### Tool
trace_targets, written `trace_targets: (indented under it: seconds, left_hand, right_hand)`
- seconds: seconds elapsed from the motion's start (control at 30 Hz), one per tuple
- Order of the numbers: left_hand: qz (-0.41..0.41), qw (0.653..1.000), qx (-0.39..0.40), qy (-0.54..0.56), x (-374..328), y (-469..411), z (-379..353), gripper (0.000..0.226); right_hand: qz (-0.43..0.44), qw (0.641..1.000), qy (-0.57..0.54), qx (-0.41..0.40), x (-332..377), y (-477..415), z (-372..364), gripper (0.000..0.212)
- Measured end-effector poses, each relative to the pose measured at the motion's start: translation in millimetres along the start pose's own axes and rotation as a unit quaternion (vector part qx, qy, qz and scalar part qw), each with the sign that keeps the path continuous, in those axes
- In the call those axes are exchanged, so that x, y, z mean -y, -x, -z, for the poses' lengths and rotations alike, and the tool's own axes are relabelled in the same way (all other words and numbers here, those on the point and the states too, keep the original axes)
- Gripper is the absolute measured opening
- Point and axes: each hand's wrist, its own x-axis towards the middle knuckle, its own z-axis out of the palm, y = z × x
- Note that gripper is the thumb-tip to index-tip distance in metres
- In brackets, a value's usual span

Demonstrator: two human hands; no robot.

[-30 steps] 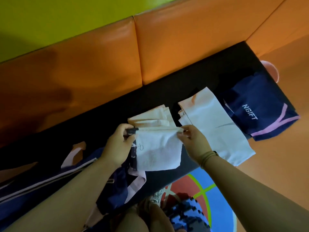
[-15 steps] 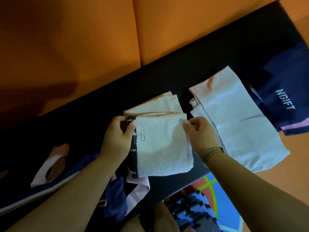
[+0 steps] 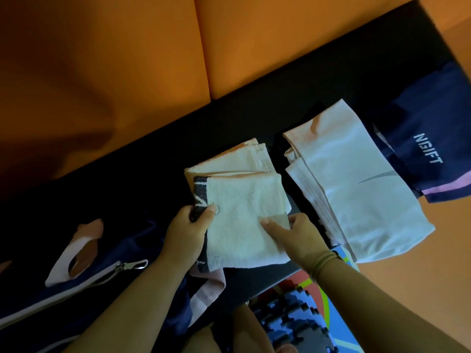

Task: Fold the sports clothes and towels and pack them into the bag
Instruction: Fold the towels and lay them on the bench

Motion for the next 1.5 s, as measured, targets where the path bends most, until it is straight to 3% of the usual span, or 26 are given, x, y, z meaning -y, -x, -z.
trace_targets:
  seconds: [0.23, 0.43, 0.5, 0.57, 0.63, 0.7, 0.77, 0.83, 0.87, 0.93, 1.0, 1.13, 1.3, 1.4, 1.5]
  left_hand:
    - [-0.078, 0.996, 0.012, 0.043, -10.1, 8.8, 5.7, 0.016]
    - [-0.127, 0.984, -0.008, 0.124, -22.0, 9.9, 9.1, 0.028]
    - [-0.118, 0.986, -0.015, 0.119, -20.0, 2.5, 5.2, 0.042]
    - [-0.086, 0.993, -0.032, 0.070, -16.6, -6.4, -2.3, 0.049]
    - [-0.045, 0.996, -0.074, -0.011, -10.4, -15.9, -10.2, 0.038]
    - [-0.042, 0.988, -0.129, -0.080, -8.2, -18.7, -13.1, 0.051]
    - [-0.153, 0.957, -0.186, -0.159, -6.5, -18.5, -11.5, 0.060]
    - [-0.330, 0.879, -0.202, -0.278, -1.5, -18.9, -8.6, 0.046]
    - [-0.395, 0.845, -0.171, -0.319, 2.1, -20.6, -7.9, 0.040]
    - [-0.435, 0.814, -0.086, -0.374, 12.3, -25.3, -8.0, 0.038]
    - [-0.409, 0.816, -0.034, -0.407, 21.1, -27.5, -7.8, 0.044]
    - [-0.356, 0.833, 0.012, -0.424, 15.2, -28.5, -5.9, 0.050]
    - [-0.338, 0.833, 0.016, -0.438, -12.7, -22.7, 4.3, 0.031]
    - [-0.297, 0.875, -0.009, -0.382, -29.8, -6.0, 5.6, 0.019]
    - [-0.269, 0.902, 0.039, -0.337, -42.0, 10.8, -0.6, 0.022]
  right_hand:
    - [0.064, 0.997, 0.038, -0.033, 19.8, 10.3, 16.7, 0.036]
    - [0.145, 0.986, -0.082, -0.016, 48.2, 13.0, 32.0, 0.029]
    - [0.151, 0.985, -0.083, -0.029, 54.7, 3.5, 33.8, 0.029]
    - [0.145, 0.988, -0.022, -0.049, 56.5, -9.9, 32.6, 0.032]
    - [0.130, 0.985, 0.088, -0.076, 54.5, -22.3, 29.5, 0.043]
    - [0.130, 0.965, 0.193, -0.119, 53.4, -26.4, 24.9, 0.056]
    - [0.220, 0.924, 0.247, -0.191, 53.6, -19.8, 18.3, 0.056]
    - [0.349, 0.861, 0.297, -0.221, 48.1, -16.2, 10.3, 0.050]
    - [0.386, 0.840, 0.320, -0.209, 41.8, -16.1, 6.2, 0.050]
    - [0.372, 0.850, 0.357, -0.108, 31.3, -17.3, 1.0, 0.055]
    - [0.310, 0.876, 0.369, -0.019, 21.9, -20.2, 2.1, 0.062]
    - [0.281, 0.877, 0.389, 0.009, 23.2, -21.7, 6.7, 0.065]
    - [0.300, 0.889, 0.345, -0.025, 32.6, -10.3, 17.5, 0.050]
    - [0.298, 0.904, 0.295, -0.083, 30.6, 8.3, 28.9, 0.032]
    - [0.244, 0.933, 0.246, -0.093, 18.2, 28.9, 42.5, 0.031]
